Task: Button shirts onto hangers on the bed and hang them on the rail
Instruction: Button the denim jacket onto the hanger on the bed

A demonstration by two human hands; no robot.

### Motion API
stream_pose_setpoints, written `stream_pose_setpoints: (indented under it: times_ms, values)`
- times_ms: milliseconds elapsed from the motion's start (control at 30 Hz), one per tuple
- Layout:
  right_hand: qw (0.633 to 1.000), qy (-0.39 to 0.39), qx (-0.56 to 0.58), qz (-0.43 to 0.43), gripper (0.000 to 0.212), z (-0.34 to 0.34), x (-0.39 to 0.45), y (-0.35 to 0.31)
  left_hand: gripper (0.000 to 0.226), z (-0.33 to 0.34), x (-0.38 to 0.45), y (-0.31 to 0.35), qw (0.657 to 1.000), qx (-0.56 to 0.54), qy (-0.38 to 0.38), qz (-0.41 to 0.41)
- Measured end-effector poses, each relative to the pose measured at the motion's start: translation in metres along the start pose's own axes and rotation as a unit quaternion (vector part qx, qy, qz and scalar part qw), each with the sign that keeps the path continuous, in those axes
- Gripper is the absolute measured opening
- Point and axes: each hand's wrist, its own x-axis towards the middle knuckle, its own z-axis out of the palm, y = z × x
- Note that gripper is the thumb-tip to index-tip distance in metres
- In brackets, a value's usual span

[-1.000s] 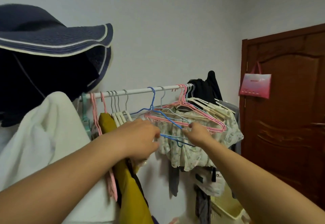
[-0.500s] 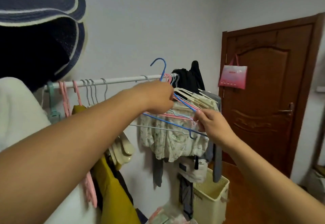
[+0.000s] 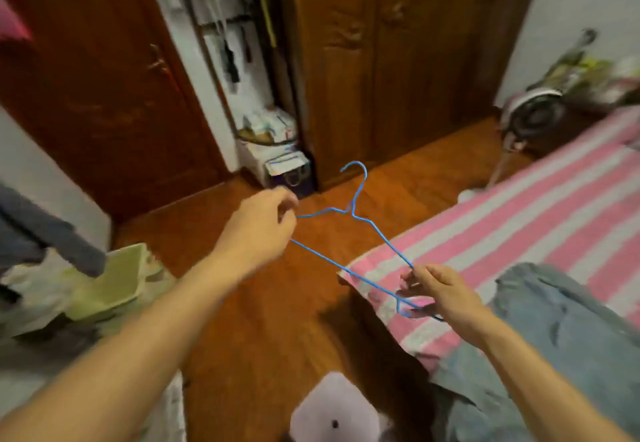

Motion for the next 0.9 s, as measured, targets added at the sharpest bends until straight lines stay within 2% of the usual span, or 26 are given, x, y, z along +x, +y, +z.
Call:
stream_pose_setpoints:
  times_ms: [100,167,333,400,633,800,900]
  values:
    - [0.990,0.125,0.017,0.062,0.023,-0.104,-0.043,0.042,0.018,0.113,-0.012,0.047,0.988,-0.078,-0.134,-0.020]
    - [0.977,0.194,0.027,0.087,0.022,-0.156,-0.075,0.064,0.012,0.164,-0.012,0.080,0.972,-0.086,-0.218,-0.024]
    - [0.924,0.356,0.070,0.118,0.023,-0.239,-0.149,0.121,0.014,0.240,0.019,0.169,0.945,-0.034,-0.321,0.041]
    - [0.913,0.382,0.080,0.122,0.025,-0.244,-0.162,0.137,0.017,0.248,0.026,0.182,0.944,-0.033,-0.326,0.029]
    - [0.856,0.449,0.165,0.198,0.027,-0.259,-0.212,0.205,0.021,0.311,0.024,0.234,0.909,-0.007,-0.412,0.061]
    - [0.831,0.473,0.176,0.232,0.025,-0.240,-0.208,0.213,0.018,0.333,0.052,0.234,0.899,-0.035,-0.436,0.028]
    - [0.815,0.497,0.168,0.246,0.023,-0.225,-0.193,0.204,0.018,0.339,0.077,0.219,0.880,-0.064,-0.470,0.028]
